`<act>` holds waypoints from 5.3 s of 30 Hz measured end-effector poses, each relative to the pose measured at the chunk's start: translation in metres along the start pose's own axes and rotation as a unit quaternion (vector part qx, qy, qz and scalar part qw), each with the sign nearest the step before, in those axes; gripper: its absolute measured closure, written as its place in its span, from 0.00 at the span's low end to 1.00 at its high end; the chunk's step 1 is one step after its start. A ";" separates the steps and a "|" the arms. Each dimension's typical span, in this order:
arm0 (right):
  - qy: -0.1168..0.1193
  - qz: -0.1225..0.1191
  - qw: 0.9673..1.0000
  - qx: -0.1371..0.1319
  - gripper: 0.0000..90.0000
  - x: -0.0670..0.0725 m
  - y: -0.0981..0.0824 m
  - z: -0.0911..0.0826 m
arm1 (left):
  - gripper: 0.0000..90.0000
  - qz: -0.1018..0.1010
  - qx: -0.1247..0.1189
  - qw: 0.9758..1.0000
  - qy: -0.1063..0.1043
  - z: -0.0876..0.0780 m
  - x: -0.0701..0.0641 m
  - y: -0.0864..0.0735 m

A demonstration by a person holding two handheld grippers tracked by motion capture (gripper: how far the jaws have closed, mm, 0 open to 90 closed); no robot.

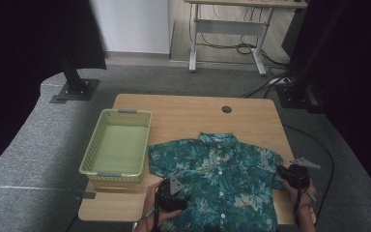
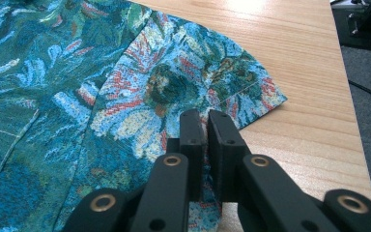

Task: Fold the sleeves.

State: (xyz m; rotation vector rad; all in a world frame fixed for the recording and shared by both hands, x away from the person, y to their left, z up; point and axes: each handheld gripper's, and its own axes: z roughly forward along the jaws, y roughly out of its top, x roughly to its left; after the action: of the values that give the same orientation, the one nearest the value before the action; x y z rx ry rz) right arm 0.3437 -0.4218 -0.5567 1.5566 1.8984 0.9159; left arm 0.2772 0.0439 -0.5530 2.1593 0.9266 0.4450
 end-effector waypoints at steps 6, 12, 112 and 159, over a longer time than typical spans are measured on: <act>-0.011 0.003 1.000 0.000 0.96 -0.001 -0.001 -0.002 | 0.33 0.000 0.000 1.000 0.000 0.000 0.000 0.000; -0.013 0.002 1.000 -0.010 0.96 0.000 0.000 -0.005 | 0.33 0.000 0.000 1.000 0.000 0.000 0.000 0.000; 0.099 -0.096 0.990 -0.040 0.85 0.126 0.038 0.012 | 0.32 -0.001 0.000 1.000 0.000 0.000 0.000 0.000; 0.097 -0.100 0.990 0.025 0.44 0.122 -0.021 -0.026 | 0.31 0.001 0.000 1.000 0.008 -0.001 -0.001 0.000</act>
State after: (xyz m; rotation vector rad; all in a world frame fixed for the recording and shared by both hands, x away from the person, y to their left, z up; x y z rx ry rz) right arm 0.2856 -0.3093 -0.5535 1.3152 2.1819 0.9657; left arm 0.2760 0.0437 -0.5529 2.1588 0.9338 0.4636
